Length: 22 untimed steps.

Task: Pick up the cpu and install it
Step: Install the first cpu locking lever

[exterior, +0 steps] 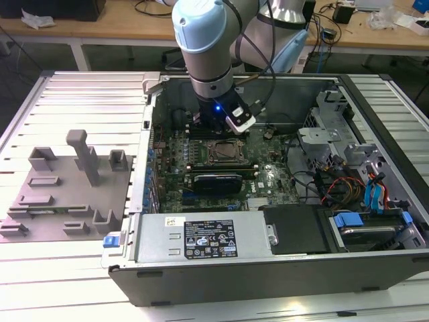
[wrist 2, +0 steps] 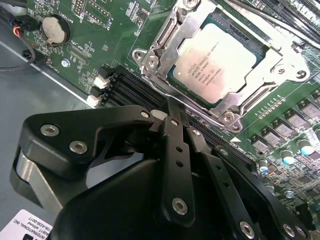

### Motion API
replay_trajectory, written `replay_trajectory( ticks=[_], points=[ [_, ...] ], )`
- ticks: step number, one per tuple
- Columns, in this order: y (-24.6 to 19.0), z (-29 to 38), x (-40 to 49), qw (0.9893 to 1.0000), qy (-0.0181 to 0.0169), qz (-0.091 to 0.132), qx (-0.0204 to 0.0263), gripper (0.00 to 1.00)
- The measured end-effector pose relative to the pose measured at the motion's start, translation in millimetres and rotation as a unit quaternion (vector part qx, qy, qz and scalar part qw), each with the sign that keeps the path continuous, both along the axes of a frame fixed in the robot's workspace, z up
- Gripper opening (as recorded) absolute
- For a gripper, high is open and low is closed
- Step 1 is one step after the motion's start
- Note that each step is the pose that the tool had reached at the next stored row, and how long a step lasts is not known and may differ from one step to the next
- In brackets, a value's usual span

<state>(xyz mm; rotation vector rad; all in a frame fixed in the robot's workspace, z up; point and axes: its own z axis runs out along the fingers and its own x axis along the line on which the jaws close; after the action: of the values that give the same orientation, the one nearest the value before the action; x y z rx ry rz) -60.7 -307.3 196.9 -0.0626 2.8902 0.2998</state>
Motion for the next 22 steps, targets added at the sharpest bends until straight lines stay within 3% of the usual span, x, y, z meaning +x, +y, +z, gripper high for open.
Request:
replay_trajectory(
  ticks=[8, 15, 22],
  points=[
    [-0.1, 0.3, 0.9, 1.0000, 0.0000, 0.000, -0.0002, 0.11],
    [-0.1, 8.7, 1.4, 1.0000, -0.0001, -0.001, -0.0002, 0.11],
    [-0.2, 1.0, 1.3, 1.0000, -0.0026, -0.001, 0.0000, 0.11]
  ],
)
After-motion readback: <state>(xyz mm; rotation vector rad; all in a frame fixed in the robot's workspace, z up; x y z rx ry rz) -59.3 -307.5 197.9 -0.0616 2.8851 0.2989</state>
